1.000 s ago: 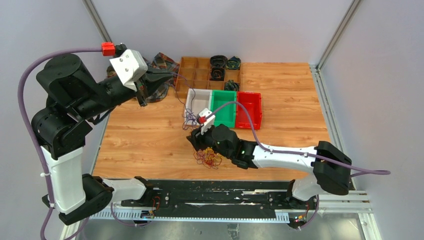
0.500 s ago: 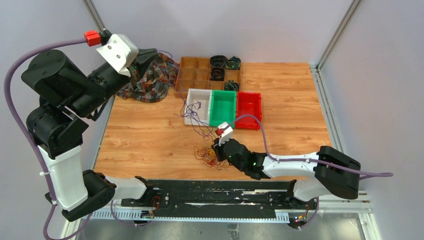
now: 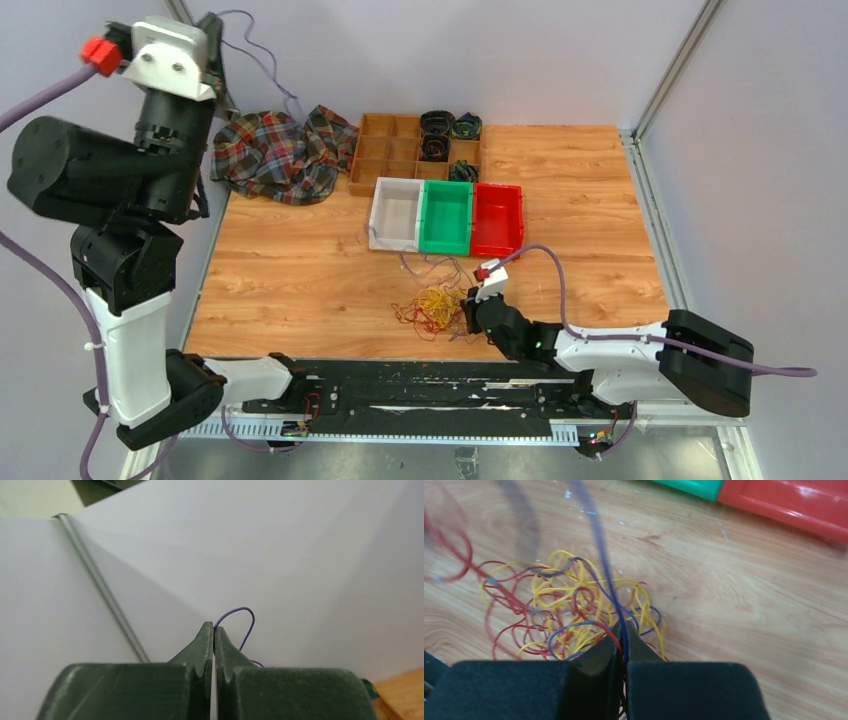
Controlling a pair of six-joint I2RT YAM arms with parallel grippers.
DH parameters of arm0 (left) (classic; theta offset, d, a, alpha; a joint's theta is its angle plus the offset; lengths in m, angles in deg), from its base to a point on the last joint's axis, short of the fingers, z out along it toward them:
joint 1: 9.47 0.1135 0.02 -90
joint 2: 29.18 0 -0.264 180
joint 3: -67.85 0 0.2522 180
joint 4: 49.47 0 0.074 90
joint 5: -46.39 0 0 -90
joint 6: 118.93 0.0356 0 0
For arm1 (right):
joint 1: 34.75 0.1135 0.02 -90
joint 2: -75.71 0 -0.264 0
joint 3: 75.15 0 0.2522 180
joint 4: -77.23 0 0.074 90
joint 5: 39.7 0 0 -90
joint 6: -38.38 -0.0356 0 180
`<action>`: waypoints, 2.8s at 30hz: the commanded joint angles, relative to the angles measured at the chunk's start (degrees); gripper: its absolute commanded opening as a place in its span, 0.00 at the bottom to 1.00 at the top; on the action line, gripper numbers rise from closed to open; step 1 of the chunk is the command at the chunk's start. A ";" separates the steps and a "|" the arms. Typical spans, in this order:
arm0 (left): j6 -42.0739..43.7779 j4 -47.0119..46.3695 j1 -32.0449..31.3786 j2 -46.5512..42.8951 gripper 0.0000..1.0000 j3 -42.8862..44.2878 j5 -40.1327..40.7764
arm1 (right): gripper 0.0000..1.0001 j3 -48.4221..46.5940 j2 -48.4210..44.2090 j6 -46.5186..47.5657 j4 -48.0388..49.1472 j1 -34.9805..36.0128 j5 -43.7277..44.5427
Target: Untangle the cables
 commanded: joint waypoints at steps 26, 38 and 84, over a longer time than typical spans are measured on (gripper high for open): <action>-15.05 -3.10 -0.30 -6.75 0.00 -24.62 -17.22 | 0.56 -14.60 -17.43 8.96 -16.14 -9.63 -21.49; -15.26 -8.07 -0.30 2.43 0.00 -33.91 -17.82 | 0.51 -17.55 -12.40 6.46 -16.61 -18.85 -18.23; -11.21 -10.18 -3.02 29.50 0.00 -22.89 -21.81 | 0.48 -13.15 -22.93 3.63 -21.54 -28.33 -13.49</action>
